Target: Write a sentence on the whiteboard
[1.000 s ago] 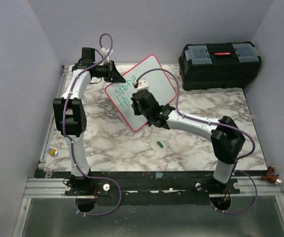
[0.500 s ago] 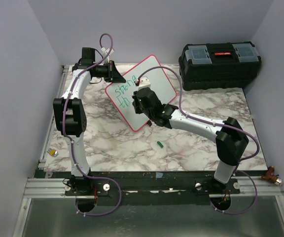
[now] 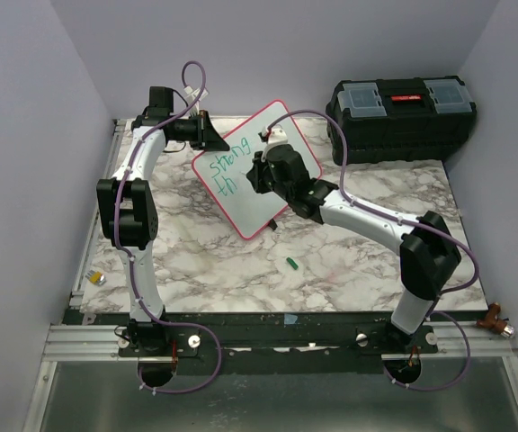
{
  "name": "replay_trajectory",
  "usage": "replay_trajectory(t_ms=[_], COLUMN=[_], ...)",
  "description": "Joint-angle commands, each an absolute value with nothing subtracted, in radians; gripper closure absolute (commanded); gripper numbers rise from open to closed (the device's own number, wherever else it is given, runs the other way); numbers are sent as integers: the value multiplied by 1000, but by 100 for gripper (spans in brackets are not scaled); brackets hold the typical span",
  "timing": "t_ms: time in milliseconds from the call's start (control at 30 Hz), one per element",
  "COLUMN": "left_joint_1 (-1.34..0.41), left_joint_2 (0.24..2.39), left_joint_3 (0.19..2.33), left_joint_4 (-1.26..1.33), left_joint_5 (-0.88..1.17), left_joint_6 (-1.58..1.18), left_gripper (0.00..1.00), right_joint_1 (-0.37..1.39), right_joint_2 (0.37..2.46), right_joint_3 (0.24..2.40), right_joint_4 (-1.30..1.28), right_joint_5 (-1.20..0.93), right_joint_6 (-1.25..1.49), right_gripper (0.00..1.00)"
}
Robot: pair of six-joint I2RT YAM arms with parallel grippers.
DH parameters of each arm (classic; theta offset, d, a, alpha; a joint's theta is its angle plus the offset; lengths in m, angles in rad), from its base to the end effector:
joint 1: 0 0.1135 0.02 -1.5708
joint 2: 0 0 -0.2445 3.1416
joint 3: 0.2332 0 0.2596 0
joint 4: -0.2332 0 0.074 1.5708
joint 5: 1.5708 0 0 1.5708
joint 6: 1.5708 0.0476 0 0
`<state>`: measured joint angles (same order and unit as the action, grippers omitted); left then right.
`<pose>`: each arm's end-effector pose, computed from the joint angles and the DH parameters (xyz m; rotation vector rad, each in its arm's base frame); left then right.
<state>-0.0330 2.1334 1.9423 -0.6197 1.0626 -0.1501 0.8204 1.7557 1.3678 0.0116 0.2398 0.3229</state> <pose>0.4751 -0.0573 0.2608 0.3783 2.1776 -1.3378 0.3037 0.3092 0.2696 -0.3278 1.9448 0.5241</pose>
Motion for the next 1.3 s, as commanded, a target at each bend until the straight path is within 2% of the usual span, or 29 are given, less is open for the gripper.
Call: replay_trajectory(t_ms=[0, 767, 1267], left_joint_1=[-55, -55, -56], left_joint_2=[2108, 2105, 2105], left_joint_3=[1929, 1925, 1925], left_joint_4=[-614, -613, -613], left_joint_5=[1057, 1058, 1058], left_joint_6=[-88, -88, -89], left_gripper=[100, 100, 100], right_joint_1=[804, 792, 788], right_joint_2=[1735, 1837, 1818], right_joint_3=[1348, 1420, 1327], right_joint_4=[69, 75, 74], right_joint_5=[144, 124, 141], right_joint_6=[338, 341, 349], right_gripper=[99, 99, 99])
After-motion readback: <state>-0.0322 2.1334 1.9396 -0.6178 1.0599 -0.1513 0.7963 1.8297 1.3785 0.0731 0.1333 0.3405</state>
